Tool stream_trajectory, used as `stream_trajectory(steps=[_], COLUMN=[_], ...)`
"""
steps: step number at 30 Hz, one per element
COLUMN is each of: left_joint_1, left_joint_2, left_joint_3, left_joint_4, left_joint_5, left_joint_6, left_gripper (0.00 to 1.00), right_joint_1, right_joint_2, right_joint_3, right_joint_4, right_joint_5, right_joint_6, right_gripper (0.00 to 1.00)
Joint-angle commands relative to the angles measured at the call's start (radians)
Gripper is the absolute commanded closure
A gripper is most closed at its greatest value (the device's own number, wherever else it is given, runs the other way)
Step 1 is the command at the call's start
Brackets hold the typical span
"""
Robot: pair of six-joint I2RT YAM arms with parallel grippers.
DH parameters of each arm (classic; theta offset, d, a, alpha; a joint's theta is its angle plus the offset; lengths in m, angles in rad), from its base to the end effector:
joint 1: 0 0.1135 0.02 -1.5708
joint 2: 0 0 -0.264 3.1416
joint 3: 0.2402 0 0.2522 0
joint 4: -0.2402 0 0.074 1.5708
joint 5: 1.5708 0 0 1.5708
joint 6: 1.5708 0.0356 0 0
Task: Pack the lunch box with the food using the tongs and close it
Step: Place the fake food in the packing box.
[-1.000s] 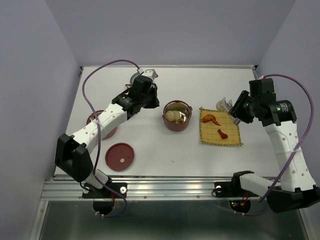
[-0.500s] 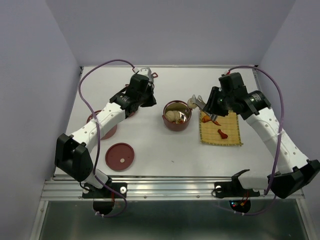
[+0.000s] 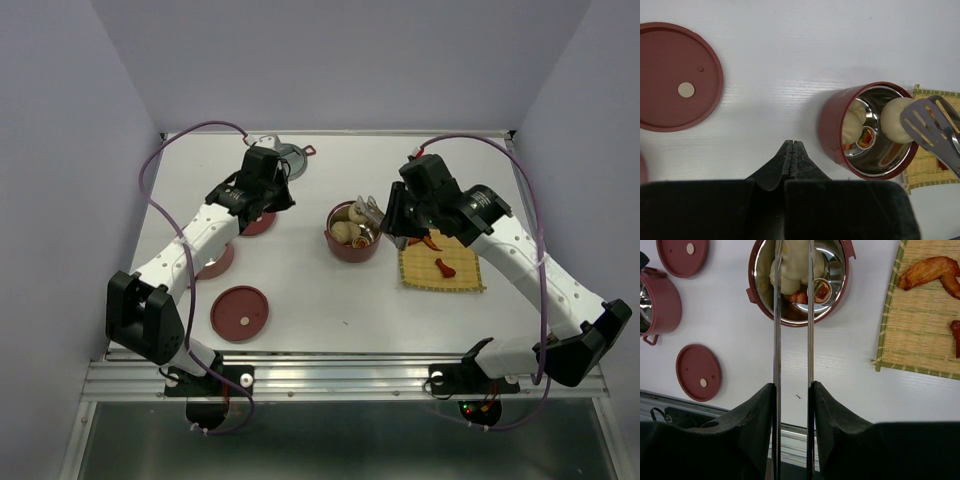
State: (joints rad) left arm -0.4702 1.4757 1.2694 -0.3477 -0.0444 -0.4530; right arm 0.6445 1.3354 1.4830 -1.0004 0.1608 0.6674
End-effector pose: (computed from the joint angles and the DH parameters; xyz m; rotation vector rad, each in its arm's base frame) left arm 0.3040 -0.1527 0.3272 -0.0082 2.1650 -0.4943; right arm 0.2142 0.1539 0.3834 0.1021 2.4477 0.4041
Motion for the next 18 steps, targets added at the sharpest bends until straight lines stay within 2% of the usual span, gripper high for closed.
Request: stream_trajectory(steps=[1,8,10,13,18], left_joint_1=[0.007,0.010,0.010,0.010,0.008], left_joint_2=[-0.055,-0.049,-0.049,-0.049,-0.046], left_joint_3=[-0.015,-0.016,-0.018,-0.018,-0.018], left_joint_4=[0.012,0.013,0.013,0.013,0.012], left_joint_5=[-0.012,0.003,0.003,0.003,-0.002], left_joint_6=[0.013,0.010,0.008,0.007,0.007], left_gripper=[1.00,1.00,1.00,1.00,1.00], right_joint_1=[0.018,0.018,0.027,0.027,0.027], right_joint_2=[-0.031,-0.048,-0.045,-0.042,-0.039], right_joint_3=[-0.015,-0.084,-0.093,-0.087,-0.070], right_joint_4=[0.060,0.078,0.083,0.086,0.078], right_joint_5=[0.039,0.019,0.017,0.017,0.022], right_joint_6=[0.034,0.047,0.047,0.044,0.040], right_gripper=[0.95,0.88,0.84,0.73,0.65])
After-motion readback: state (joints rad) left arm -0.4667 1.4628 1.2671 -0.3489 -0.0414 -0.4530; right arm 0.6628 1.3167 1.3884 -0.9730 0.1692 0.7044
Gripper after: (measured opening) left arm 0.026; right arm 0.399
